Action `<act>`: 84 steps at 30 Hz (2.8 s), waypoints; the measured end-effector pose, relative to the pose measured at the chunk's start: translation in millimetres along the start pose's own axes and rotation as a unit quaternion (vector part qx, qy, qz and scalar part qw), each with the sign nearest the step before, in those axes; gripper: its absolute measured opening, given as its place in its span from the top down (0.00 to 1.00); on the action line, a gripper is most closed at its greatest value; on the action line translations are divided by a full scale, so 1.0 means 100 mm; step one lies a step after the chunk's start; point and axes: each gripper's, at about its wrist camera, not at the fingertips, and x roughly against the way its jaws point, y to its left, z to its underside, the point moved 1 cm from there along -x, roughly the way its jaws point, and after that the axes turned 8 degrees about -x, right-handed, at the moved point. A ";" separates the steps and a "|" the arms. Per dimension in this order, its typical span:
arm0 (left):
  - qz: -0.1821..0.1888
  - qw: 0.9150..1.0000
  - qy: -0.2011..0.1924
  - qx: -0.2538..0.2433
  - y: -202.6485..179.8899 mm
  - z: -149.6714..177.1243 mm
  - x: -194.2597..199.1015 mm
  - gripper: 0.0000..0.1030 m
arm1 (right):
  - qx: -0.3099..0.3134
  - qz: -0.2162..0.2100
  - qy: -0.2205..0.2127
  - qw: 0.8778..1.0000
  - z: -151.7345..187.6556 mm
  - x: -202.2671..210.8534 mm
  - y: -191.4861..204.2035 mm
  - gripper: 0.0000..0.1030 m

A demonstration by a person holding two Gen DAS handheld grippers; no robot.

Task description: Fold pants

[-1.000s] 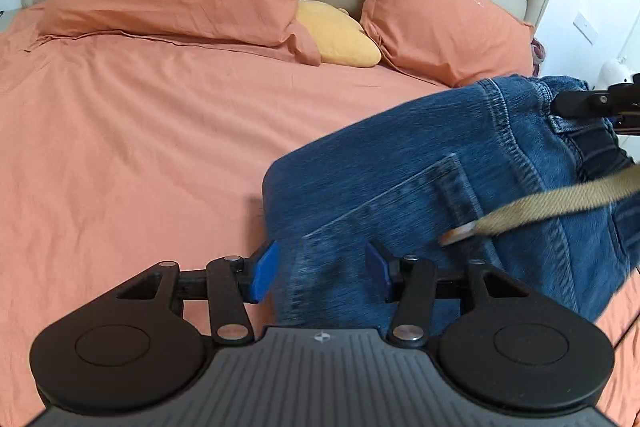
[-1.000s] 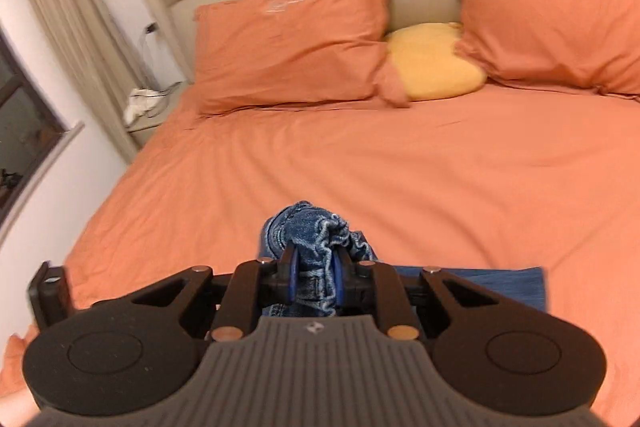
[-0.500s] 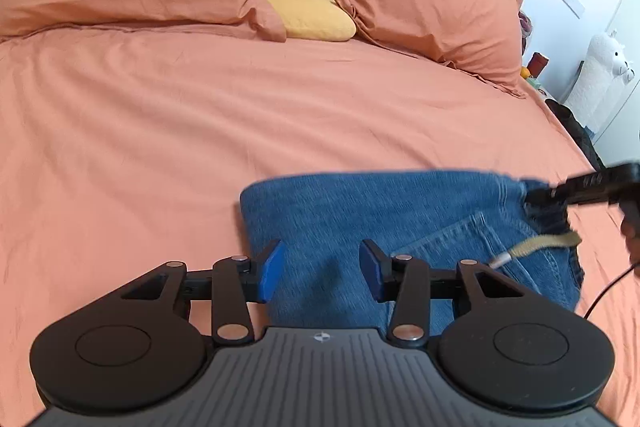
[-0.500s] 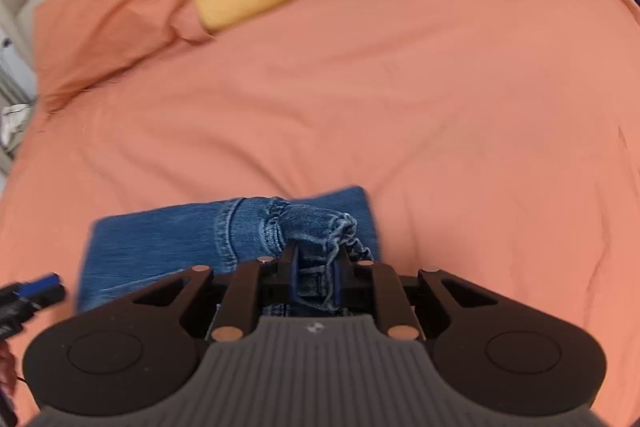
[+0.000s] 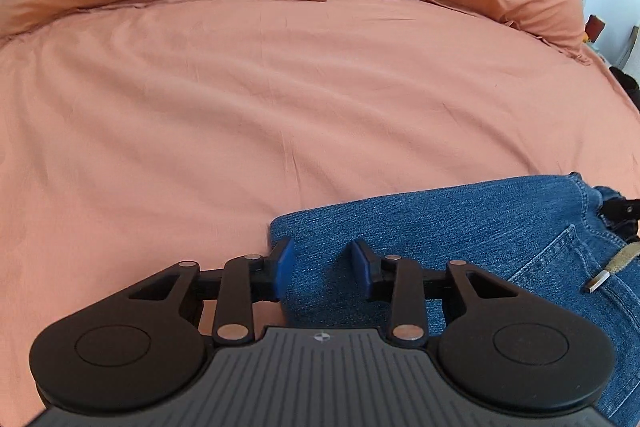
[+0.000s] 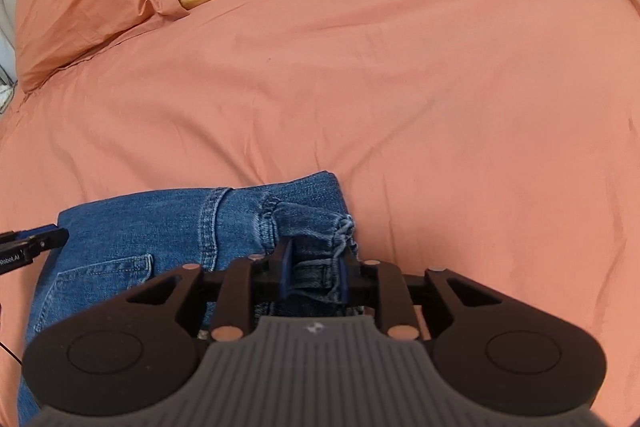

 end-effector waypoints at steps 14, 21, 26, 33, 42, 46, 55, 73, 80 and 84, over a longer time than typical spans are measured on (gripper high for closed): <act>0.045 0.998 -0.031 -0.038 -0.42 0.51 1.04 0.61 | 0.097 -0.030 -0.105 0.989 0.76 1.07 0.06 0.72; 0.041 0.997 -0.019 -0.055 -0.71 0.97 1.20 0.62 | 0.093 -0.004 -0.083 0.992 1.36 0.70 -0.06 0.80; 0.025 0.999 -0.028 -0.033 -0.68 1.18 1.34 0.62 | 0.050 -0.014 -0.104 0.993 1.51 0.56 -0.21 0.80; -0.003 0.997 -0.056 -0.059 -0.88 1.57 1.62 0.42 | 0.035 -0.006 -0.177 0.984 1.71 0.76 -0.12 0.76; -0.069 0.994 -0.031 -0.080 -1.18 1.79 1.30 0.38 | 0.092 -0.071 -0.236 0.965 2.06 1.14 0.30 0.72; -0.060 0.997 -0.036 -0.028 -1.09 1.72 1.22 0.60 | 0.087 -0.058 -0.212 0.972 2.06 0.90 0.28 0.72; -0.086 0.981 0.024 -0.174 -1.13 1.74 1.18 0.79 | 0.079 -0.064 -0.161 0.982 2.03 0.76 0.17 0.72; -0.098 0.976 0.048 -0.188 -1.25 1.64 1.40 0.59 | 0.125 -0.040 -0.176 0.976 2.14 0.87 0.23 0.70; -0.104 0.975 0.011 -0.197 -1.35 1.50 1.75 0.44 | 0.032 -0.064 -0.201 0.977 2.18 1.25 -0.03 0.35; -0.098 0.977 -0.013 -0.188 -1.36 1.33 1.83 0.29 | -0.070 -0.093 -0.190 0.975 2.15 1.31 -0.31 0.26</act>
